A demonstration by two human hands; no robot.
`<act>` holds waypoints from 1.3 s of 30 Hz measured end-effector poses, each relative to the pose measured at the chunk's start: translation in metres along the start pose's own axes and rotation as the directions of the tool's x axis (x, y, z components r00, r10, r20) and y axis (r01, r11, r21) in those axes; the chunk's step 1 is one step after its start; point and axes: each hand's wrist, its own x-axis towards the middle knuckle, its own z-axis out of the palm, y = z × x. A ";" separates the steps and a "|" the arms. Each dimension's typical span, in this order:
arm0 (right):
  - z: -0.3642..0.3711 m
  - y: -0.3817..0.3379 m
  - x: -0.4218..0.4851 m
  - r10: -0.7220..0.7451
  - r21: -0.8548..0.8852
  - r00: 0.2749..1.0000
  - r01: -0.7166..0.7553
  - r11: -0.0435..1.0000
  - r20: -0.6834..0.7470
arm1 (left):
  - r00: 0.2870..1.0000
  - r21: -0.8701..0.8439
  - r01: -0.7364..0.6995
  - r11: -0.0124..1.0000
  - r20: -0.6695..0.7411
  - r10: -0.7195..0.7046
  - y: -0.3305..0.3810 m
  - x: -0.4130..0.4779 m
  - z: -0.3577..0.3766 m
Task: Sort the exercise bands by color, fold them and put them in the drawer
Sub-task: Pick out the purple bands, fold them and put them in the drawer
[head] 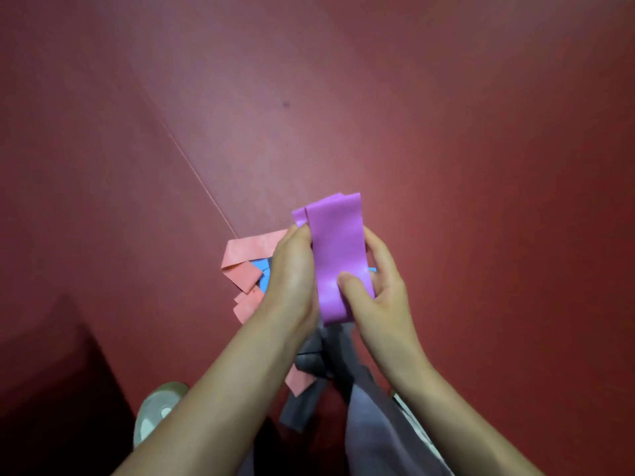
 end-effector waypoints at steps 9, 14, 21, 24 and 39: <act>0.011 -0.103 -0.075 -0.165 -0.059 0.985 0.162 0.985 -0.057 | 0.967 0.195 -0.208 0.958 -0.109 0.232 0.061 -0.123 0.034; 0.021 -0.147 -0.119 -0.259 -0.041 0.964 0.257 0.966 -0.063 | 0.954 0.100 -0.295 0.950 -0.023 0.299 0.082 -0.191 0.041; 0.030 -0.198 -0.192 -0.353 -0.004 0.935 0.353 0.936 -0.022 | 0.856 0.117 -0.500 0.858 0.217 0.470 0.103 -0.283 0.030; 0.035 -0.211 -0.227 -0.370 0.021 0.926 0.370 0.929 0.069 | 0.790 0.170 -0.612 0.773 0.175 0.587 0.103 -0.318 0.023; 0.015 -0.252 -0.339 -0.474 -0.071 0.844 0.504 0.861 0.252 | 0.504 0.164 -0.863 0.477 0.257 0.824 0.087 -0.429 -0.013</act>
